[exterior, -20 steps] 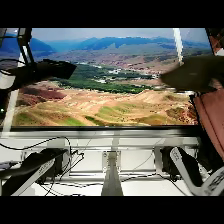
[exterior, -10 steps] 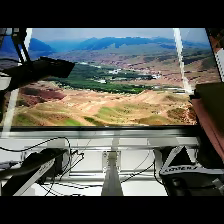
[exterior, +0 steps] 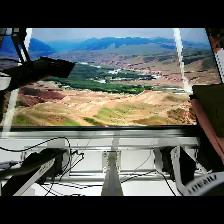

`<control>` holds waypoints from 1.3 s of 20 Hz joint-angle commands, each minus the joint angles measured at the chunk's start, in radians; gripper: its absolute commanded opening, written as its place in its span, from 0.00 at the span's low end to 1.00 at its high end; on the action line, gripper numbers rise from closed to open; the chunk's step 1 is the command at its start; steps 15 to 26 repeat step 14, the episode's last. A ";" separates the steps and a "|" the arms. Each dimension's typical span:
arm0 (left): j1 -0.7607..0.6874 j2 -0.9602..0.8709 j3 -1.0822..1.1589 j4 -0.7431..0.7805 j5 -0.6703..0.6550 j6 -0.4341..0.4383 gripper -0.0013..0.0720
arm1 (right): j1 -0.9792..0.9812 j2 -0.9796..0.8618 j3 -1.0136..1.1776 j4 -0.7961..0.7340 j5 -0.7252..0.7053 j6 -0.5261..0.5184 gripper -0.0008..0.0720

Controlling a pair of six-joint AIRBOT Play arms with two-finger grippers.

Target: Fold the clothes and pants, and hang the long-sleeved shirts on hangers.

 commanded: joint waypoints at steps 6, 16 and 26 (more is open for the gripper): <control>0.000 0.001 0.001 0.000 0.000 0.000 0.96 | 1.038 -0.208 0.000 -0.620 -0.221 0.046 0.05; 0.000 0.001 0.001 0.000 0.000 0.000 0.96 | 1.077 -0.300 0.000 -0.727 -0.172 0.163 0.05; 0.000 0.001 0.001 0.000 0.000 0.000 0.96 | 1.077 -0.300 0.000 -0.727 -0.172 0.163 0.05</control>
